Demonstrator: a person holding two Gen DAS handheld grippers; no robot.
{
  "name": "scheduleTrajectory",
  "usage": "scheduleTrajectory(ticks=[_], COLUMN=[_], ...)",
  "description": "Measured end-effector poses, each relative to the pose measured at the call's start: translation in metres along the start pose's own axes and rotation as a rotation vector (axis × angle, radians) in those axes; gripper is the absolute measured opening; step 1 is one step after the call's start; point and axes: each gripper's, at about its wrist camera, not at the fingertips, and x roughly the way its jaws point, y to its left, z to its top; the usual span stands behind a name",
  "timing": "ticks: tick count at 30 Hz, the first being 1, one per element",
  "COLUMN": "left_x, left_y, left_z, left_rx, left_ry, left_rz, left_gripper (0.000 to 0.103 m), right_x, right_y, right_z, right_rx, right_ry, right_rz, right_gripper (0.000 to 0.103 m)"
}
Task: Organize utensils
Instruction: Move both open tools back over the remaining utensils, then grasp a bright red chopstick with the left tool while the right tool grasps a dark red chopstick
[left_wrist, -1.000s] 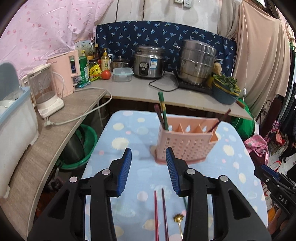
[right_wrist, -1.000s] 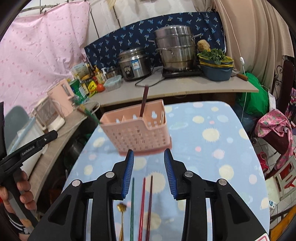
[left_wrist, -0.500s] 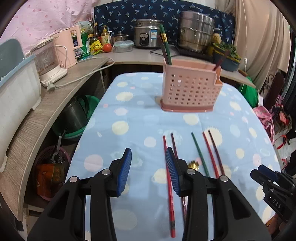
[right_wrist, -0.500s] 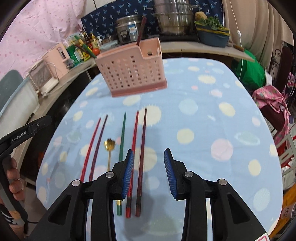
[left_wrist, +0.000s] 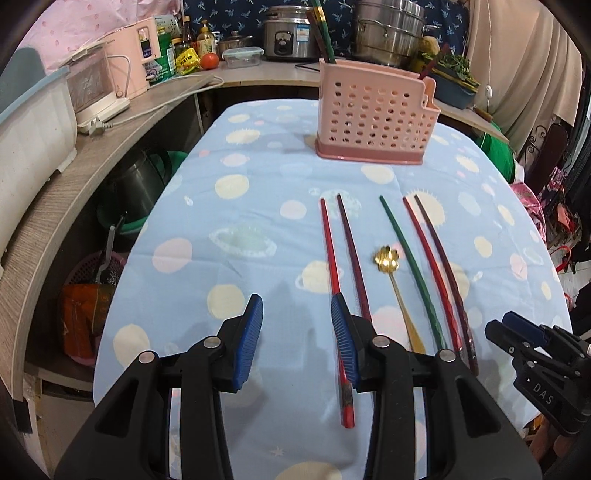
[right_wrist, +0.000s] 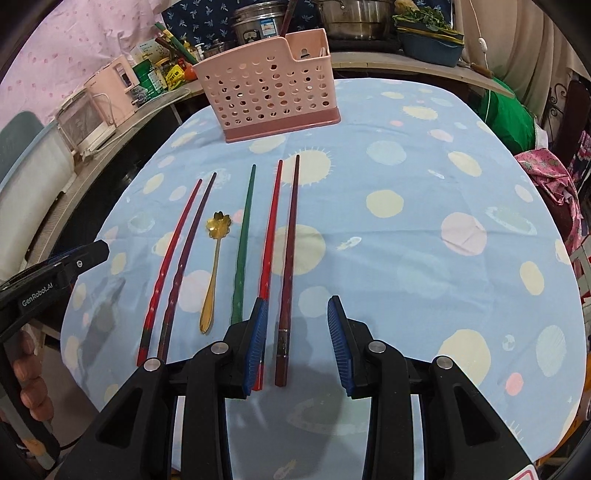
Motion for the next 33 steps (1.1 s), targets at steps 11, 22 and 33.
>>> scheduleTrajectory(ticks=[11,22,33], left_x=[0.011,0.017,0.025], left_y=[-0.006,-0.011,-0.016], left_z=[-0.022,-0.034,-0.044], left_rx=[0.016,0.029,0.036], left_ry=[0.065,0.103,0.144], left_rz=[-0.026,-0.035,-0.058], left_gripper=[0.037,0.045,0.046], right_x=[0.011,0.018,0.02], right_y=[0.001,0.002,0.003], right_z=[-0.012,-0.017,-0.019], right_rx=[-0.002,-0.004,-0.011], right_ry=[0.045,0.059,0.063], right_rz=[-0.004,0.005,-0.003], right_gripper=[0.032,0.018,0.01])
